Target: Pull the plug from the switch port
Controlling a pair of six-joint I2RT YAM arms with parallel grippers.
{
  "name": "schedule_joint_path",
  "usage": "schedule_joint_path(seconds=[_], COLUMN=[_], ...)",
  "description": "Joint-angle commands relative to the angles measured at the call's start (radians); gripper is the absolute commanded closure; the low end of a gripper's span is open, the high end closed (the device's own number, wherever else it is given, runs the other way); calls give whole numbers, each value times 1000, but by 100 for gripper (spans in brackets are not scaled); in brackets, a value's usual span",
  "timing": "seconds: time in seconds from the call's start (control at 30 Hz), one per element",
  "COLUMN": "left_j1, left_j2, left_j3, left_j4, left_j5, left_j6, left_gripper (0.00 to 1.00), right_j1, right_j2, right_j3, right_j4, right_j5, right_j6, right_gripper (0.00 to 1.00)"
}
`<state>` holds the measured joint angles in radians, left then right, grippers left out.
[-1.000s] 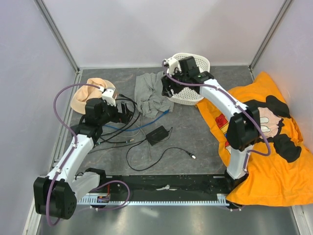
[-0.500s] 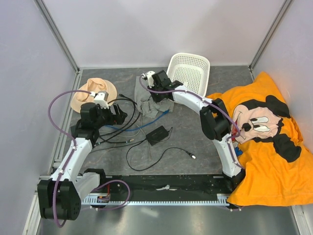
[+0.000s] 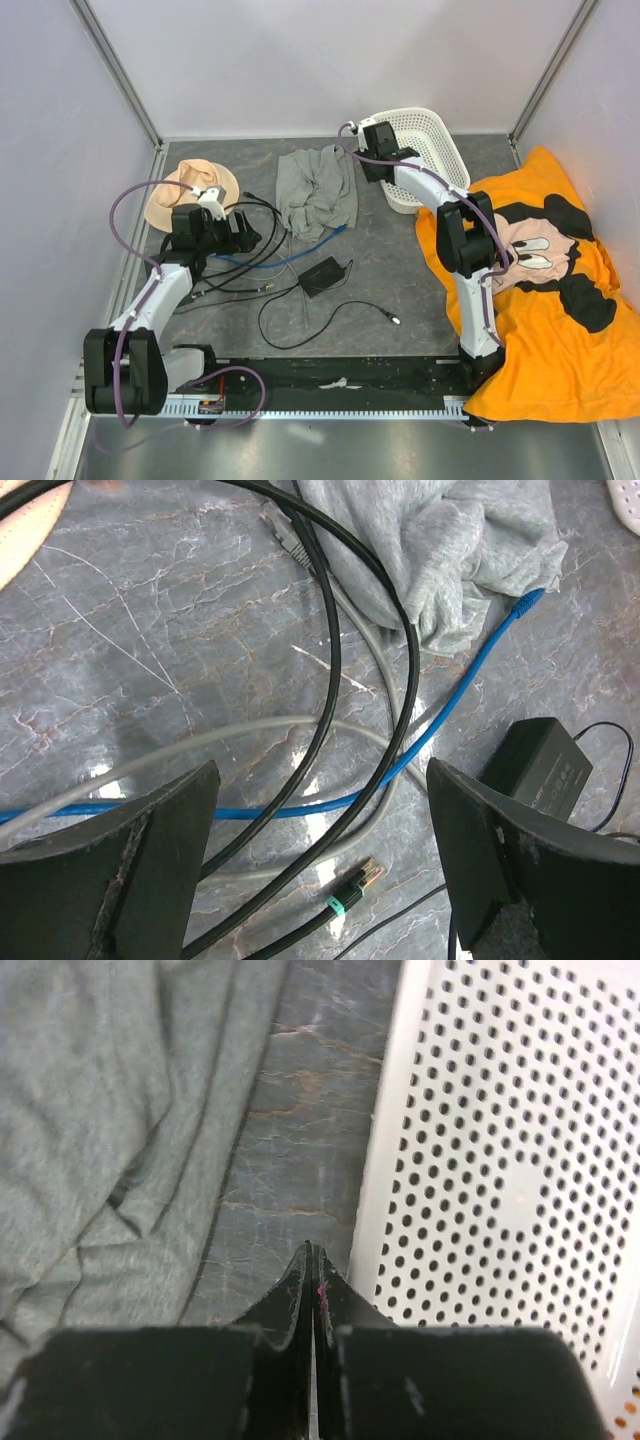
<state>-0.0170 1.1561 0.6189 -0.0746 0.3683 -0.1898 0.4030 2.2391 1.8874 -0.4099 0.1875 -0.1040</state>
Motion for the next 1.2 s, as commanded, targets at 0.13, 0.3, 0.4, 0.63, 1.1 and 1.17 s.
schedule_joint_path(seconds=[0.13, 0.3, 0.4, 0.63, 1.1, 1.17], left_j1=[11, 23, 71, 155, 253, 261], left_j2=[59, 97, 125, 149, 131, 97], left_j3=[180, 234, 246, 304, 392, 392], left_j4=[-91, -117, -114, -192, -373, -389], left_j5=[-54, -52, -11, -112, -135, -178], left_j6=[173, 143, 55, 93, 257, 298], left_gripper=[8, 6, 6, 7, 6, 5], right_j1=[89, 100, 108, 76, 72, 91], right_j2=[-101, -3, 39, 221, -162, -266], right_j3=[-126, -103, -100, 192, -95, -189], right_j4=[34, 23, 28, 172, 137, 105], right_j5=[-462, -638, -613, -148, -591, -649], right_j6=[-103, 12, 26, 52, 37, -25], right_gripper=[99, 100, 100, 100, 55, 45])
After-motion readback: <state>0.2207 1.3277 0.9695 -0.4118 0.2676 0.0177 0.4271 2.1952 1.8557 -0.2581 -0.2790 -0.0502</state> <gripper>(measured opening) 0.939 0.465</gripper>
